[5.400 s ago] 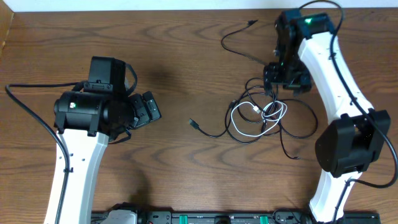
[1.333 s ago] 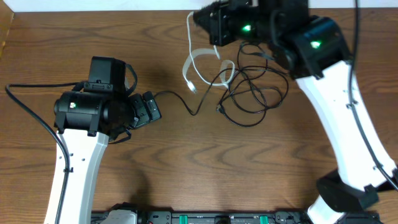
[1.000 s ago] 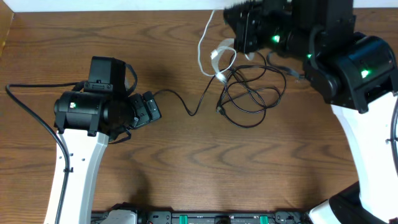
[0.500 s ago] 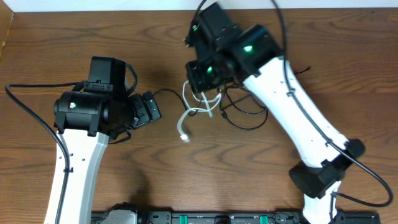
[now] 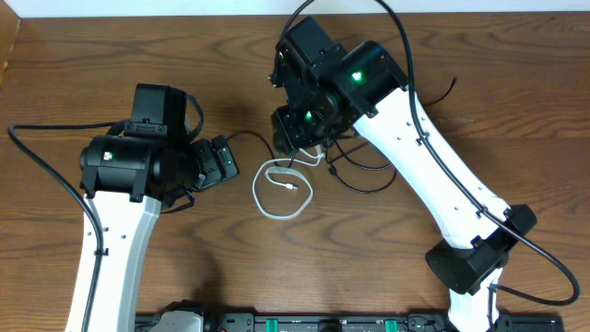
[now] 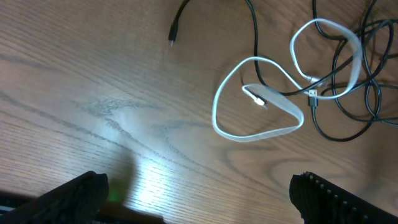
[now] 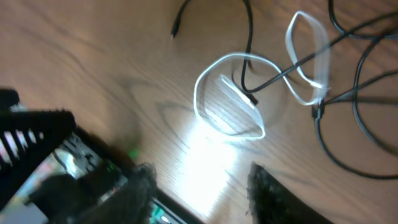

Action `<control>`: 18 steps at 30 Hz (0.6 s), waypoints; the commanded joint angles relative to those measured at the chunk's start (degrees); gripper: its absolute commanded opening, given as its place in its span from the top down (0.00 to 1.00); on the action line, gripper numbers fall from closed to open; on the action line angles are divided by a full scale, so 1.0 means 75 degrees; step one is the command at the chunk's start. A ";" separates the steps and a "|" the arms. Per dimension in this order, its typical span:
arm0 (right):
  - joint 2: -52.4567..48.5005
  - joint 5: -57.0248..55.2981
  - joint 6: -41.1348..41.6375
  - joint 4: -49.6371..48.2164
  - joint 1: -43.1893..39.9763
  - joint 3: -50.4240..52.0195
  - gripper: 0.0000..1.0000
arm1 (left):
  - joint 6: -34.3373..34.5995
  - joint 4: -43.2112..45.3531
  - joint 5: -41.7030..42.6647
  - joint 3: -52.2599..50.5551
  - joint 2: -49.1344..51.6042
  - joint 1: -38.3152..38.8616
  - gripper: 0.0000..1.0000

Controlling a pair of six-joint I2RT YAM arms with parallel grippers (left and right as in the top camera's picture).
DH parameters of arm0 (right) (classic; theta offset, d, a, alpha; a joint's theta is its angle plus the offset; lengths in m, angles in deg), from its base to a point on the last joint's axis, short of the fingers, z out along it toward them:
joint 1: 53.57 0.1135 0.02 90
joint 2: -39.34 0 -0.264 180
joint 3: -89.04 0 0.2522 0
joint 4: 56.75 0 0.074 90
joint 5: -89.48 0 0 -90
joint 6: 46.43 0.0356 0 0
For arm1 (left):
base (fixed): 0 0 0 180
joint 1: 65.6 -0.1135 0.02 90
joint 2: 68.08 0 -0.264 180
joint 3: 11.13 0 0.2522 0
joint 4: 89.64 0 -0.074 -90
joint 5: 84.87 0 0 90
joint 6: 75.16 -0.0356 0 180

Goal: Untangle cables

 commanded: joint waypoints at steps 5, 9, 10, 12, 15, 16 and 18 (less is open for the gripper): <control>0.0047 -0.0052 -0.0323 0.0198 0.0131 -0.0015 0.01 | 0.0041 -0.0029 0.0041 0.0047 0.0003 -0.0041 0.02; 0.0064 -0.0262 -0.0323 0.0289 -0.0067 -0.0017 0.01 | 0.0041 -0.0032 0.0041 0.0047 0.0000 -0.0041 0.02; 0.0064 -0.0446 -0.0326 0.0361 -0.0172 -0.0017 0.01 | 0.0041 -0.0029 0.0044 0.0047 0.0000 -0.0038 0.02; 0.0064 -0.0903 -0.0323 0.0513 -0.0402 -0.0017 0.01 | 0.0041 -0.0032 0.0044 0.0047 0.0003 -0.0041 0.02; 0.0061 -0.1568 -0.0312 0.0804 -0.0886 -0.0017 0.01 | 0.0041 -0.0029 0.0041 0.0047 0.0003 -0.0041 0.02; 0.0061 -0.1687 -0.0239 0.0915 -0.1078 -0.0017 0.01 | 0.0041 -0.0032 0.0041 0.0047 0.0003 -0.0041 0.02; 0.0058 -0.1746 -0.0216 0.1017 -0.1384 -0.0017 0.01 | 0.0041 -0.0032 0.0044 0.0047 0.0003 -0.0041 0.02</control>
